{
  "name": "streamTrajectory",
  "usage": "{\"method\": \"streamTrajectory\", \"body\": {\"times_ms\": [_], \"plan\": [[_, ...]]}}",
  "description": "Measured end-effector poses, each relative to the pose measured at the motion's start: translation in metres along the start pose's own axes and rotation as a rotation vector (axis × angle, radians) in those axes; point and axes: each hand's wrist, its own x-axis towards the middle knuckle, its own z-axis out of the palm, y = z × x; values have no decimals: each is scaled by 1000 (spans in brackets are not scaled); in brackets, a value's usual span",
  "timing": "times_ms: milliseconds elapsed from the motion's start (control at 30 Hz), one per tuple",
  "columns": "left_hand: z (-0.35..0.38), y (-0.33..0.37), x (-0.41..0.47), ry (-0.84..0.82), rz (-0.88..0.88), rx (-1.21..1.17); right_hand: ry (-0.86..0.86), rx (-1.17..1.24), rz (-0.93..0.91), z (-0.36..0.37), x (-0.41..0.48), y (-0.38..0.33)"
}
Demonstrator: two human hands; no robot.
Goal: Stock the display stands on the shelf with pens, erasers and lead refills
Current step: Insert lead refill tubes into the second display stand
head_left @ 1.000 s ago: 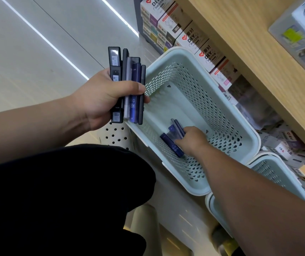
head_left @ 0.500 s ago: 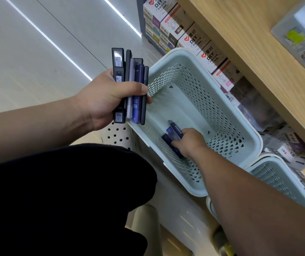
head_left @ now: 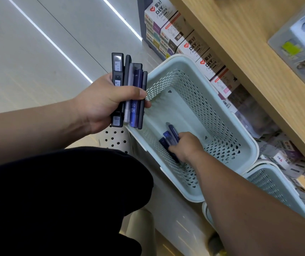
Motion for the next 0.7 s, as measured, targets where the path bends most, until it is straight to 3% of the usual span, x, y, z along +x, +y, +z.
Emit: {"method": "streamTrajectory", "body": {"times_ms": [700], "plan": [[4,3,-3,8,-21,41,-173,268,-54,-2,-7,5]]}}
